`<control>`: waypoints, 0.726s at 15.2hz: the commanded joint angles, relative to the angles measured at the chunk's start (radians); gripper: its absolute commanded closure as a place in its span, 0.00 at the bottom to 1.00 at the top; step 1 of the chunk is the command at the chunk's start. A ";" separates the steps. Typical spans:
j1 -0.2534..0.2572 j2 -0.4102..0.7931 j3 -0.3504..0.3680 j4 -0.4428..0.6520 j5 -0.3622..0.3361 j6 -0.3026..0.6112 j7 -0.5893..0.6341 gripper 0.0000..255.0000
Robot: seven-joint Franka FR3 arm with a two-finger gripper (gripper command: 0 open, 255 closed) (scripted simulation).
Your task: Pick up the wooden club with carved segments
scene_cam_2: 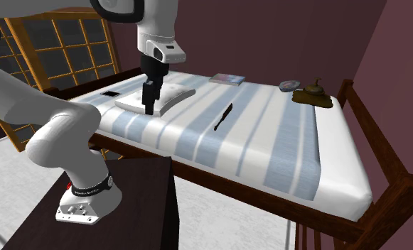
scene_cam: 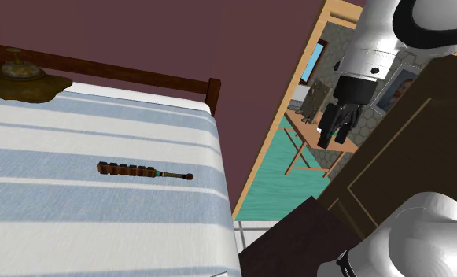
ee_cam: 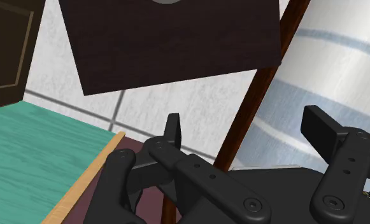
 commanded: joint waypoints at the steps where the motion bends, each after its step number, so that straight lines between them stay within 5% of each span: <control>1: 0.000 0.000 0.000 0.000 0.000 0.000 0.000 0.00; 11: 0.122 0.210 0.010 -0.095 0.021 0.446 -0.269 0.00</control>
